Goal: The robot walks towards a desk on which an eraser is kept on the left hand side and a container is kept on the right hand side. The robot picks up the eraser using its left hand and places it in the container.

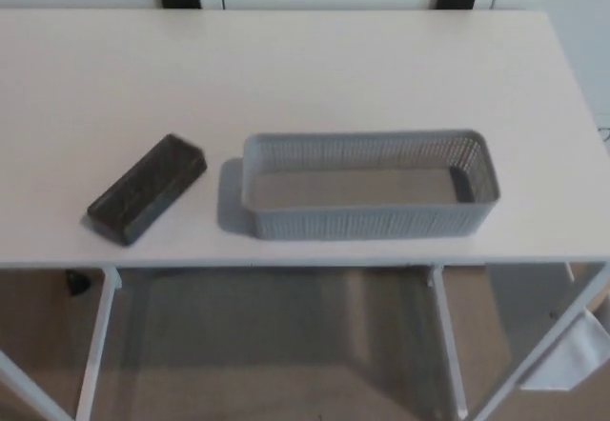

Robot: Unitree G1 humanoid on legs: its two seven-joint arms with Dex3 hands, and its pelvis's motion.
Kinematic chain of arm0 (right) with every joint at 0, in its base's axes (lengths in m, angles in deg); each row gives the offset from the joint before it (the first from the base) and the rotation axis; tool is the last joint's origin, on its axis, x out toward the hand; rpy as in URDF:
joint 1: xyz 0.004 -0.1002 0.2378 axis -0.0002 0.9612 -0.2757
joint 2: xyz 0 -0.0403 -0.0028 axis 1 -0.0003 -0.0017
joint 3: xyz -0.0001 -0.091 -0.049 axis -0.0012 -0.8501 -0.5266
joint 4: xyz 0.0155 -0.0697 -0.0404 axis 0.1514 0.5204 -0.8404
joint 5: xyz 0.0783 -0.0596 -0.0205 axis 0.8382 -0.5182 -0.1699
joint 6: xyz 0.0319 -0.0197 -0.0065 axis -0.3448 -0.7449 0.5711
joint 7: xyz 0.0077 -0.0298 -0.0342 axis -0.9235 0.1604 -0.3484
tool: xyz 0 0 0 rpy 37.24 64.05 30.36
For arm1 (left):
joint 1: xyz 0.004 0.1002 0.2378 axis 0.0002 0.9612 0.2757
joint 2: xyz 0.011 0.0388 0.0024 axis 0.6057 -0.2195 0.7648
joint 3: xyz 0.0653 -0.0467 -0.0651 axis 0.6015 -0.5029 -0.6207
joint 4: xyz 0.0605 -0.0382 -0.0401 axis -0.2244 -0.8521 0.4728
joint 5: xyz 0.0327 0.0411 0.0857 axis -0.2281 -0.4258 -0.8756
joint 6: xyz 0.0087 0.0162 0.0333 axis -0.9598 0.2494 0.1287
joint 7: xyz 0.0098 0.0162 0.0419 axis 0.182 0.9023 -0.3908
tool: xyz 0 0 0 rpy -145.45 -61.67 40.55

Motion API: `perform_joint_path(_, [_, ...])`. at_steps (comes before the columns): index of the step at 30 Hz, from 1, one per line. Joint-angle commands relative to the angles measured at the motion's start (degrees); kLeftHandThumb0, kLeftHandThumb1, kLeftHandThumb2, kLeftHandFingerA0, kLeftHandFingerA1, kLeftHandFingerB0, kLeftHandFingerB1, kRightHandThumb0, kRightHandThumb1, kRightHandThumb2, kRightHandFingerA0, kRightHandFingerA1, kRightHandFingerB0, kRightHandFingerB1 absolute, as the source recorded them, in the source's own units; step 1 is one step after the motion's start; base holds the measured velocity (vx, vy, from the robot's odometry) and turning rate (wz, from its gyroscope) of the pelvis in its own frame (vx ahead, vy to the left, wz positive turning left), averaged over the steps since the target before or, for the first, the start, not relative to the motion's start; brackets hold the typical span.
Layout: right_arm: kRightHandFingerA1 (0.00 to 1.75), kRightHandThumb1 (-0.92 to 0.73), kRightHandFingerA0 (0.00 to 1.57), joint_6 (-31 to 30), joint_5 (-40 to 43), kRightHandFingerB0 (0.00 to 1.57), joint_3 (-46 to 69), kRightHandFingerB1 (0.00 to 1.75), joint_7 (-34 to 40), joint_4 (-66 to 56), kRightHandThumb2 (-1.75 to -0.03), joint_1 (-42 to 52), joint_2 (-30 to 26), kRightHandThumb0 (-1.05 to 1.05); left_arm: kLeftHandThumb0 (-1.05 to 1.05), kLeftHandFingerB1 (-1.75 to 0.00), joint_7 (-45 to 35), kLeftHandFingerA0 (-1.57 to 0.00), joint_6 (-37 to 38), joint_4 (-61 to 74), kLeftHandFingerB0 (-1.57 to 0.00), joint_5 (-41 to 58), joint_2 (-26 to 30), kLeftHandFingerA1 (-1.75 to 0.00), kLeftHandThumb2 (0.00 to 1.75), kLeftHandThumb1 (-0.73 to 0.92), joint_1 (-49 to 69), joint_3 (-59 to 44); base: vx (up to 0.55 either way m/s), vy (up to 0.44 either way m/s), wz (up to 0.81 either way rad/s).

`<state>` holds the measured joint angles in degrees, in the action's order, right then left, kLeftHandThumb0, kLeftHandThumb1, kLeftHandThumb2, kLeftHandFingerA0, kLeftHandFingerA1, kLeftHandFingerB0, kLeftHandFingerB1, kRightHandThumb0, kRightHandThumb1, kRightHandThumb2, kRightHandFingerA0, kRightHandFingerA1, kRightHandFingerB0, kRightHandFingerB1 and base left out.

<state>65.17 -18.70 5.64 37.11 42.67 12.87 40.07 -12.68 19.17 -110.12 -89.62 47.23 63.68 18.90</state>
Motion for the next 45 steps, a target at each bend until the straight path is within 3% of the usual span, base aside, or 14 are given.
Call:
perform_joint_path(1, [0.5,-0.45,0.44,0.5,0.2,0.31,0.5,0.35,-0.1,0.2,-0.54,-0.7,-0.7,-0.6,-0.29,-0.33,0.7,-0.37,0.2,0.4,-0.28,-0.7,0.5,-0.38,0.6,0.65,-0.5,0.3,0.2,-0.187,0.37])
perform_joint_path(11, [0.55,-0.38,0.38,0.9,-0.1,0.24,0.2,0.44,-0.4,0.2,-0.74,-0.6,-0.8,-0.63,-0.3,-0.33,-0.7,-0.41,0.0,0.3,-0.28,0.8,0.0,-0.41,0.61,0.66,-0.6,-1.7,0.25,-0.106,-0.06])
perform_joint_path(18, [0.47,-0.46,0.42,0.9,-0.3,0.3,0.0,0.34,0.2,0.2,-0.55,-0.7,-0.6,-0.59,-0.27,-0.34,-1.4,-0.39,0.4,0.6,-0.27,0.5,0.2,-0.41,0.6,0.67,-0.7,-1.9,0.22,0.15,-0.13])
perform_joint_path(19, [0.48,-0.46,0.42,0.5,-0.3,0.31,0.0,0.34,0.6,0.2,-0.55,-0.8,-0.5,-0.58,-0.24,-0.47,-1.8,-0.3,0.3,1.1,-0.15,0.4,0.4,-0.55,0.88,0.47,-0.5,-1.8,0.26,0.155,0.01])
perform_joint_path(20, [0.49,-0.47,0.42,0.7,-0.5,0.31,-0.2,0.35,0.8,0.3,-0.55,-0.8,-0.5,-0.58,-0.28,-0.33,-1.7,-0.38,0.5,0.6,-0.27,0.1,0.5,-0.4,0.6,0.67,-0.7,-1.6,0.19,0.136,-0.03])
perform_joint_path(25, [0.57,-0.4,0.42,1.5,-0.6,0.25,-0.5,0.45,0.5,-0.2,-0.76,-0.4,-0.4,-0.66,-0.25,-0.34,-1.3,-0.42,0.4,0.6,-0.3,0.9,0.0,-0.42,0.59,0.65,-0.9,-2.5,0.11,0.062,0.05])
perform_joint_path(30, [0.51,-0.46,0.44,0.8,0.0,0.31,0.1,0.36,0.6,0.0,-0.54,-0.9,-0.2,-0.56,-0.27,-0.34,-1.3,-0.36,0.4,0.4,-0.28,0.4,0.2,-0.39,0.59,0.65,-1.2,-2.2,0.03,-0.047,0.06])
perform_joint_path(31, [0.51,-0.47,0.44,1.2,-0.3,0.32,-0.2,0.35,0.9,-0.2,-0.55,-0.7,-0.2,-0.56,-0.21,-0.48,-1.2,-0.38,-0.2,0.2,-0.17,1.0,-0.1,-0.59,0.89,0.47,-1.5,-2.7,0.04,-0.133,-0.04])
perform_joint_path(33, [0.49,-0.47,0.44,1.1,-0.7,0.31,-0.6,0.35,1.0,-0.1,-0.55,-0.6,-0.3,-0.57,-0.21,-0.48,-2.0,-0.37,0.0,0.8,-0.17,0.7,0.2,-0.59,0.89,0.48,-1.0,-2.4,0.08,-0.176,-0.16])
perform_joint_path(37, [0.49,-0.48,0.43,1.2,-0.1,0.3,-0.2,0.35,0.1,-0.2,-0.55,-0.4,-0.2,-0.57,-0.27,-0.34,-2.9,-0.41,-0.3,0.7,-0.27,0.8,0.2,-0.41,0.6,0.67,-1.1,-2.6,0.07,-0.147,0.09])
perform_joint_path(38, [0.5,-0.47,0.44,1.1,0.2,0.3,0.1,0.36,0.0,-0.2,-0.55,-0.6,-0.1,-0.57,-0.23,-0.47,-2.7,-0.3,-0.8,0.5,-0.15,0.5,0.3,-0.54,0.88,0.47,-1.5,-2.4,0.0,0.0,0.0])
perform_joint_path(40, [0.56,-0.4,0.4,0.8,-0.2,0.26,-0.2,0.45,0.4,-0.1,-0.74,-0.7,-0.2,-0.66,-0.27,-0.34,-2.8,-0.41,-1.1,0.5,-0.28,0.7,0.2,-0.41,0.6,0.67,-1.7,-2.5,-0.04,0.032,-0.03])
perform_joint_path(41, [0.55,-0.41,0.4,0.9,0.0,0.26,0.0,0.44,0.3,-0.1,-0.74,-0.6,-0.1,-0.67,-0.23,-0.47,-3.1,-0.33,-1.0,0.7,-0.15,0.5,0.3,-0.56,0.88,0.48,-1.6,-2.3,-0.1,0.103,-0.08])
perform_joint_path(45, [0.53,-0.47,0.45,1.3,-0.1,0.31,-0.1,0.35,0.3,-0.3,-0.55,-0.4,-0.1,-0.59,-0.23,-0.47,-3.8,-0.36,-0.4,0.4,-0.14,0.5,0.4,-0.58,0.9,0.49,-1.5,-2.3,-0.1,0.2,-0.05])
